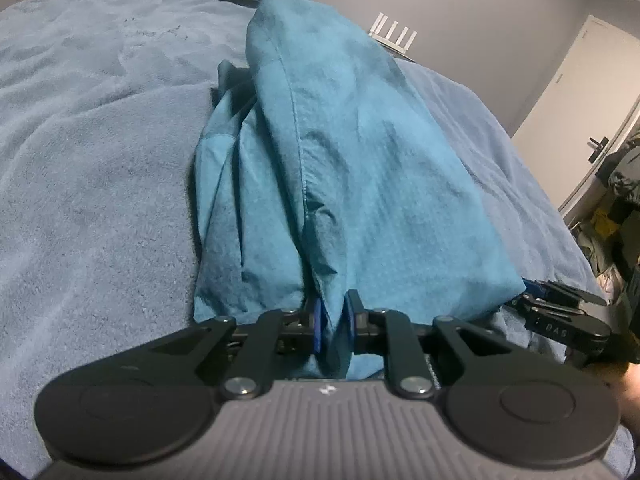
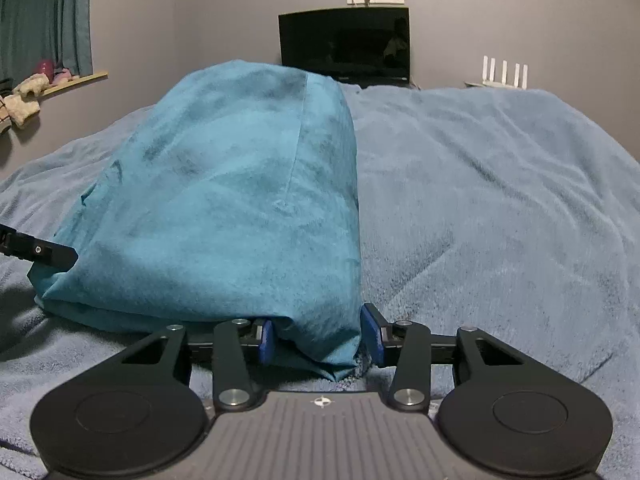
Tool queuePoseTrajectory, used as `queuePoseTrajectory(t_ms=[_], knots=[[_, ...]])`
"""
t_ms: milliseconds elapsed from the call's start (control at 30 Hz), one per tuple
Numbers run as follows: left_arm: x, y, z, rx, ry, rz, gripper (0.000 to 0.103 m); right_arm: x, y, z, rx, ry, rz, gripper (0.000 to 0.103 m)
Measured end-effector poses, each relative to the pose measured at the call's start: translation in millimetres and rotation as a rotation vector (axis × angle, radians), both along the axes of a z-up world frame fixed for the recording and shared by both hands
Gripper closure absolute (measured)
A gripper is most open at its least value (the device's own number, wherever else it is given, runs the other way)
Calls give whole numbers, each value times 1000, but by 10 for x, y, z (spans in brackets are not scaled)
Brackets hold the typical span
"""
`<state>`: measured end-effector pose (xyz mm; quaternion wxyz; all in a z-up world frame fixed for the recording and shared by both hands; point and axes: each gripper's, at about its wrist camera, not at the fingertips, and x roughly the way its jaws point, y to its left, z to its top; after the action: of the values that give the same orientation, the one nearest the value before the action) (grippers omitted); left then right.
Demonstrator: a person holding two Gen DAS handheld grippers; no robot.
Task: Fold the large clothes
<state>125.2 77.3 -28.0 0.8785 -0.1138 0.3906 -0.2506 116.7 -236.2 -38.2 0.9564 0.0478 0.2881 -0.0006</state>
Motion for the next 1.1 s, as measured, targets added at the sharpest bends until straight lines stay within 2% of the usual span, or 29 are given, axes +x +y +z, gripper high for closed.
queuePoseTrajectory(t_ms=[167,233,300,333,367,400,467,600,700,867,967,1100], knots=[[-84,-4,44,17,-31,20,87,-4,-3,-8,8,34,-27,49],[-208,-6,68,5,-59,44,76,-84,-2,30,10,33,-40,47],[-354,-51,128,5,-84,63,47,-188,31,79,1,27,-39,44],[-453,-66,172,18,-102,68,38,-242,48,94,2,25,-31,39],[-538,-107,223,41,-125,74,23,-312,79,123,3,24,-19,37],[-634,-166,284,77,-152,86,14,-365,106,144,2,23,-8,34],[-800,-247,370,133,-190,111,7,-477,184,187,-4,23,14,33],[-1101,-417,390,212,-203,125,4,-695,376,186,8,56,64,28],[-1260,-549,347,289,-201,142,4,-861,540,141,-45,65,103,20],[-1456,-638,252,335,-121,238,4,-1041,643,147,-89,50,109,14],[-1518,-690,230,397,-147,261,4,-1063,620,141,-76,52,89,9],[-1491,-715,193,415,-164,266,3,-1026,553,80,-67,57,67,1]])
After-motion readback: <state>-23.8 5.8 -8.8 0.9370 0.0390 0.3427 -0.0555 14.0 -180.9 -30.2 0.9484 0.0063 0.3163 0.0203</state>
